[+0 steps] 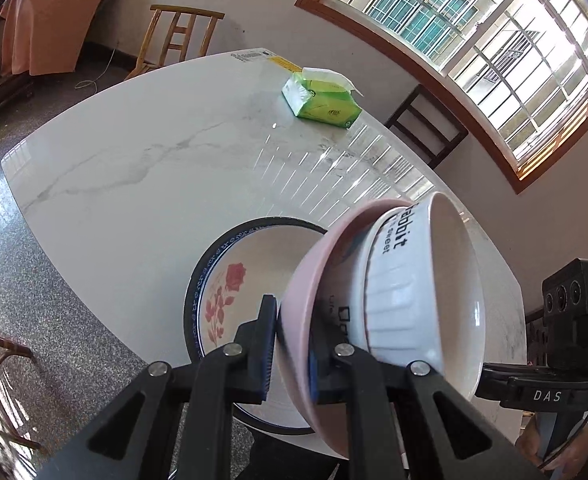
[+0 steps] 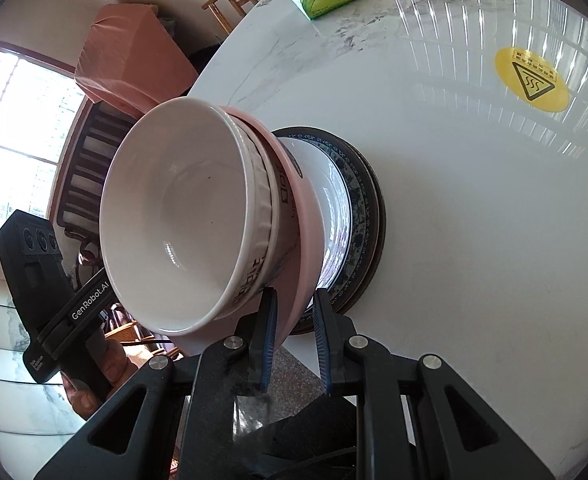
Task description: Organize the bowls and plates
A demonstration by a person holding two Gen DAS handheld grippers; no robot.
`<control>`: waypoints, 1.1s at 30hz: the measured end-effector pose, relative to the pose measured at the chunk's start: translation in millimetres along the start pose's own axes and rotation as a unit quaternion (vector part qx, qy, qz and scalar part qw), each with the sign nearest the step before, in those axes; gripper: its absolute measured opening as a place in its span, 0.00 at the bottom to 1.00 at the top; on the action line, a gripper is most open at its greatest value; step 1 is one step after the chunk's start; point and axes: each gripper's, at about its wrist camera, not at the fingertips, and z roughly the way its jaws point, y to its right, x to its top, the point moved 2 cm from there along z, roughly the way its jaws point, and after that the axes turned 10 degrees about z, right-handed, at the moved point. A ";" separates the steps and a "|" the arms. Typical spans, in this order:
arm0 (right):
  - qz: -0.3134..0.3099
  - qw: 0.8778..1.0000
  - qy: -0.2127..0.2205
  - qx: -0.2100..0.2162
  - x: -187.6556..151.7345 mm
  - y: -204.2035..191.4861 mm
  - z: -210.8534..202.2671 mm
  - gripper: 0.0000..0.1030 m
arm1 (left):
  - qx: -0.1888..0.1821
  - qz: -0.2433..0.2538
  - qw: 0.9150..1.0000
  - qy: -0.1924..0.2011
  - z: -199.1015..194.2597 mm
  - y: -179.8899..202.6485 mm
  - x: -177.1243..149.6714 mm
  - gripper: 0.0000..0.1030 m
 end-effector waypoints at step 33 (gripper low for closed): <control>-0.055 0.984 0.168 -0.013 -5.1 -3.9 -22.3 0.53 | 0.132 0.029 0.984 0.114 4.8 -26.7 -25.6 0.68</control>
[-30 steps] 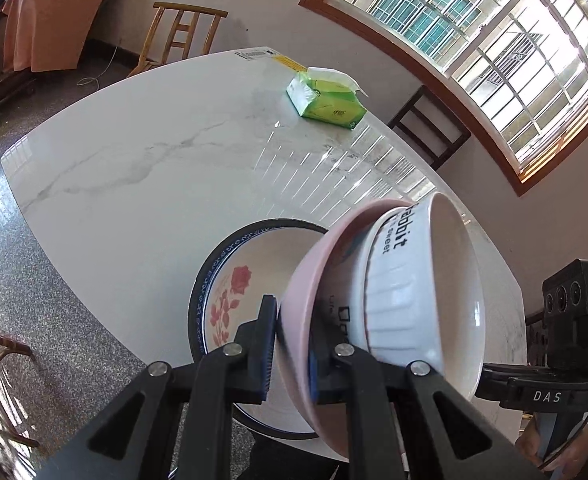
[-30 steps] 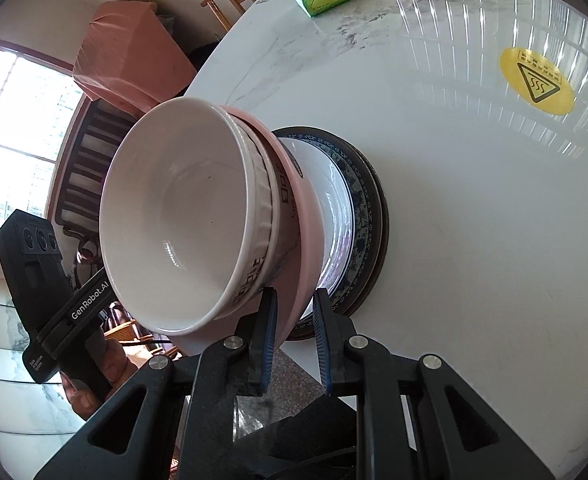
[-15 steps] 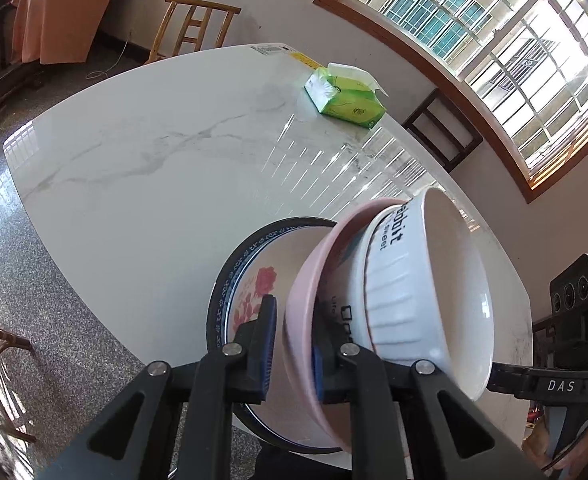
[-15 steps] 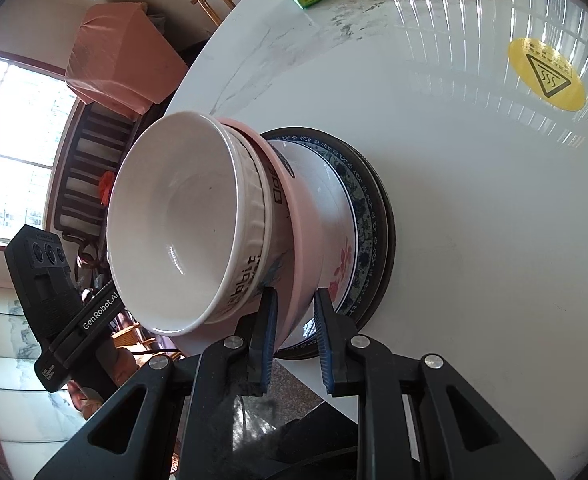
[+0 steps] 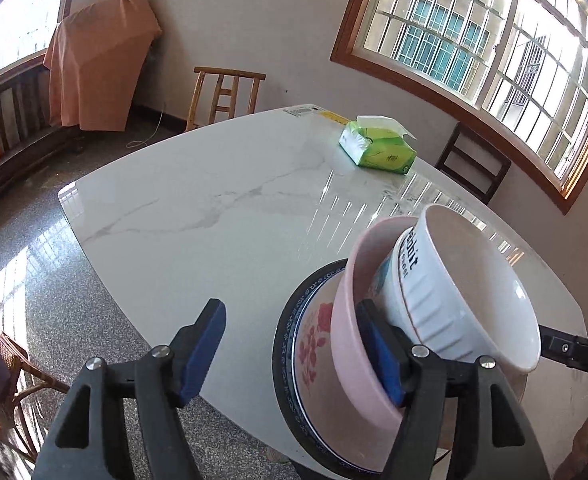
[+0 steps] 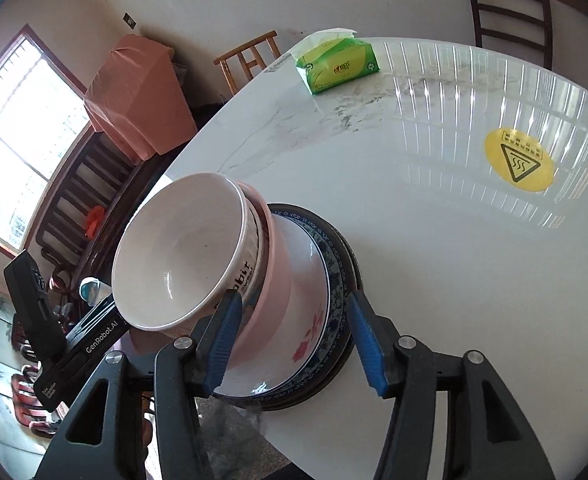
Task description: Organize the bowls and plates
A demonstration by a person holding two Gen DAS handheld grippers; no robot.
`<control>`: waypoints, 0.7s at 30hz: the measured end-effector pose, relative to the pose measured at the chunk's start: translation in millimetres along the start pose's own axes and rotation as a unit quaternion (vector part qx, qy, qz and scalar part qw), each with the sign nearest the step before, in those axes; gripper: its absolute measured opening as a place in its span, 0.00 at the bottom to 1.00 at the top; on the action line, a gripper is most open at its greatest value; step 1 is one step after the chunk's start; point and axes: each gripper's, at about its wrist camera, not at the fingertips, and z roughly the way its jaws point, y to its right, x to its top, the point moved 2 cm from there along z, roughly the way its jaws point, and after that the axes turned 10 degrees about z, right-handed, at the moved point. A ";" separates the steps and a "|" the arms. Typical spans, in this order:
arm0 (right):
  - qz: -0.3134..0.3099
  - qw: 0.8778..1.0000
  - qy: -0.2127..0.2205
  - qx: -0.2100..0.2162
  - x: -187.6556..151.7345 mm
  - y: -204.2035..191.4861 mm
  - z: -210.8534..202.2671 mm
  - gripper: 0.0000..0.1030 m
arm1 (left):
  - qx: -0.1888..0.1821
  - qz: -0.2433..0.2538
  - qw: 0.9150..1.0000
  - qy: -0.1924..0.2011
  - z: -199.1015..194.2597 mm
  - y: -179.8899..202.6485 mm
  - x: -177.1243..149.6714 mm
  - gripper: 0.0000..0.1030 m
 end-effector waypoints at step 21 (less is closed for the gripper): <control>0.037 0.994 0.090 0.046 -61.0 18.2 -16.0 0.64 | 0.040 0.115 0.976 0.180 -34.6 -3.6 -12.4 0.68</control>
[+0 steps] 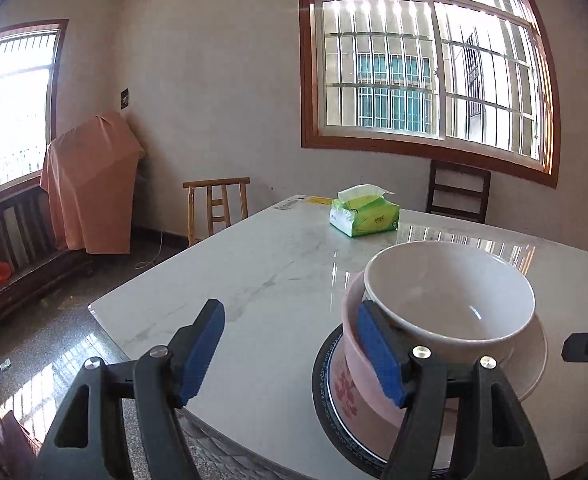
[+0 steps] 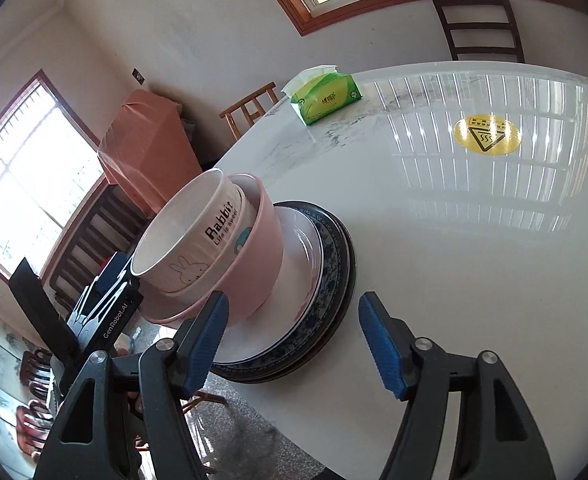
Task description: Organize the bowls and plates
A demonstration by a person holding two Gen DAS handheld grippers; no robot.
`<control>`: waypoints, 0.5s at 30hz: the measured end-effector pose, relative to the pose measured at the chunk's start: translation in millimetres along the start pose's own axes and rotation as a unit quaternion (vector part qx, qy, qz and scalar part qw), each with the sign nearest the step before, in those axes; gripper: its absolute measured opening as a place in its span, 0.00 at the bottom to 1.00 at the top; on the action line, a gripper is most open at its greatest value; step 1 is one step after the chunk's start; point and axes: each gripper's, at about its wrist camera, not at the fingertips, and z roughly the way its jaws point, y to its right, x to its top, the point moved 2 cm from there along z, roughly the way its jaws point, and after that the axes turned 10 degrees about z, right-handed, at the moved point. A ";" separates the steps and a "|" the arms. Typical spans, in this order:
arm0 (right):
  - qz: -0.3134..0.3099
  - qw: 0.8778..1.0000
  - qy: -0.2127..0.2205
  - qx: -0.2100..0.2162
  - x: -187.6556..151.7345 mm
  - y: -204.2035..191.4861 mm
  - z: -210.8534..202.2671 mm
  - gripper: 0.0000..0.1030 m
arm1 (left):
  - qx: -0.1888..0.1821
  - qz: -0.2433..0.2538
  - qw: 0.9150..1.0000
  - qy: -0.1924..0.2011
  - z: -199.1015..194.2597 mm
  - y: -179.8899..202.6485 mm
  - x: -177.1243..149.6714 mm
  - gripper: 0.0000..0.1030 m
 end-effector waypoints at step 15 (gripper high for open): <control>-0.091 0.985 0.148 -0.016 -34.9 -25.3 -44.7 0.66 | -0.049 -0.032 0.998 -0.018 -57.8 24.3 16.3 0.68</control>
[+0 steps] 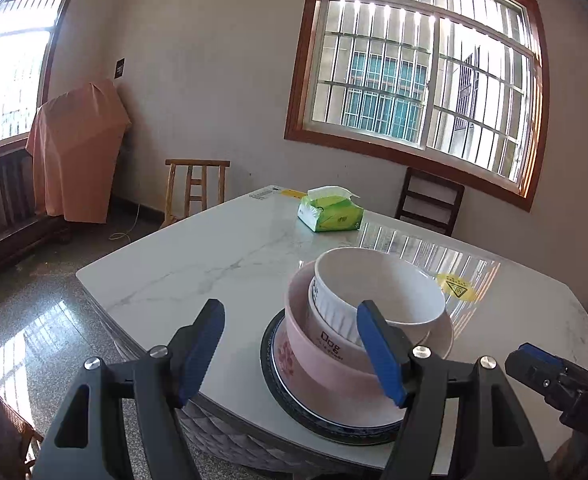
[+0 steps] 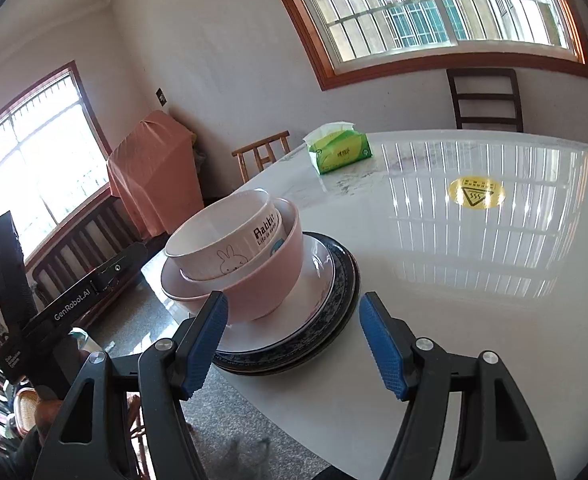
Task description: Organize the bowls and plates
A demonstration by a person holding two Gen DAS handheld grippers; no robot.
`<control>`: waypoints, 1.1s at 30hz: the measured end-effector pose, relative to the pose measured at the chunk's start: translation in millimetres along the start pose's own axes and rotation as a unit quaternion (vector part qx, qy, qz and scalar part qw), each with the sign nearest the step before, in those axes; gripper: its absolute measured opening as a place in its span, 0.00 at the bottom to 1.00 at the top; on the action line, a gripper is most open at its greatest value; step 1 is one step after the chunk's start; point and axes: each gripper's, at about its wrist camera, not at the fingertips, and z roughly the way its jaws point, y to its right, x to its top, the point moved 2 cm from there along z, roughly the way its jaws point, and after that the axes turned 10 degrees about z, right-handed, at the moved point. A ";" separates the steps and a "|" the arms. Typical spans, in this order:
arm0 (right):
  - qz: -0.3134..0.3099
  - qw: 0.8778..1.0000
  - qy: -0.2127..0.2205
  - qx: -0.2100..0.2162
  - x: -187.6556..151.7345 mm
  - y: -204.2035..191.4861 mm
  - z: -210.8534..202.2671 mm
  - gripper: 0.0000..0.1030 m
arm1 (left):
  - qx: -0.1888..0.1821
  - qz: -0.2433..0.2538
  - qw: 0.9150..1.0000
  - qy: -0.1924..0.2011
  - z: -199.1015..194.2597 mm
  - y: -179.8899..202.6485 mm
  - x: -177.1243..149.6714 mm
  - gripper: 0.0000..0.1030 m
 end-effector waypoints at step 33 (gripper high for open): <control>-0.005 0.995 0.094 0.020 -16.2 -5.6 -63.5 0.97 | -0.004 0.078 0.995 0.054 -85.9 74.3 9.1 0.82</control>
